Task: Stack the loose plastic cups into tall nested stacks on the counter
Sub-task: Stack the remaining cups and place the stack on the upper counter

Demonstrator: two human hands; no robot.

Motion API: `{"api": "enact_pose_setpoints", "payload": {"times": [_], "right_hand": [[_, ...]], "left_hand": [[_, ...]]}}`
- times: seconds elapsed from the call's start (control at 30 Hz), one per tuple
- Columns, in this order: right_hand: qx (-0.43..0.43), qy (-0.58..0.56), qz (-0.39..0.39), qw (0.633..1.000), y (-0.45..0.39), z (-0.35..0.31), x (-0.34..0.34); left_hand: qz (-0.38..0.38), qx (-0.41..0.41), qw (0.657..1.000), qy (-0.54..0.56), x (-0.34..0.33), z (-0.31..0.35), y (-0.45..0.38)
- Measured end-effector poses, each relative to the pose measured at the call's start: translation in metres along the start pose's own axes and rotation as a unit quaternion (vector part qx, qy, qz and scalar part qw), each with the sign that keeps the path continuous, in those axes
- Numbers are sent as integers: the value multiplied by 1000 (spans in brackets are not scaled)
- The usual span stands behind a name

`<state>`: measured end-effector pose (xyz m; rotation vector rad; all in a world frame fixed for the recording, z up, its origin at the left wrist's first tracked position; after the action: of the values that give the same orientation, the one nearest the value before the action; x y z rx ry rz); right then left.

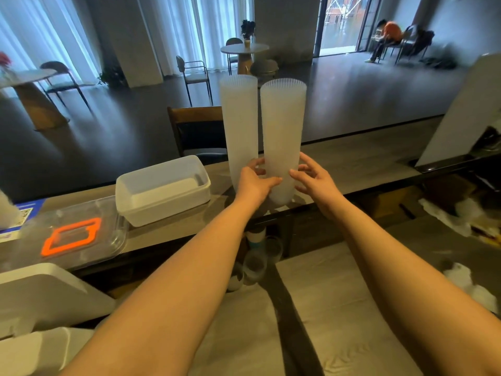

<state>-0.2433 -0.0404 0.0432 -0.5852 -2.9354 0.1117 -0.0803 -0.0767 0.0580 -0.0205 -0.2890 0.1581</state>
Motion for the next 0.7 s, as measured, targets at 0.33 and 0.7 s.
{"api": "enact_pose_setpoints", "payload": {"times": [0.33,0.7], "right_hand": [[-57,-15,10,998,-16,15,-12],[5,25,75,997,60,50,-26]], "left_hand": [[3,7,1000,8,-4,-7,-13],[-30,10,997,68,48,-54,28]]}}
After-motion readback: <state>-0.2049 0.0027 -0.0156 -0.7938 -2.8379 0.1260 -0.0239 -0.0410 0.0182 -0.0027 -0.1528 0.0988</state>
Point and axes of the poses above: each hand's wrist, its own y-axis away from the middle knuckle, its own x-axis out of the back of the hand, z = x × y, the point moved 3 cm from there along -y, towards the middle knuckle, and after that the axes turned 15 degrees about z, right-handed, at the moved point
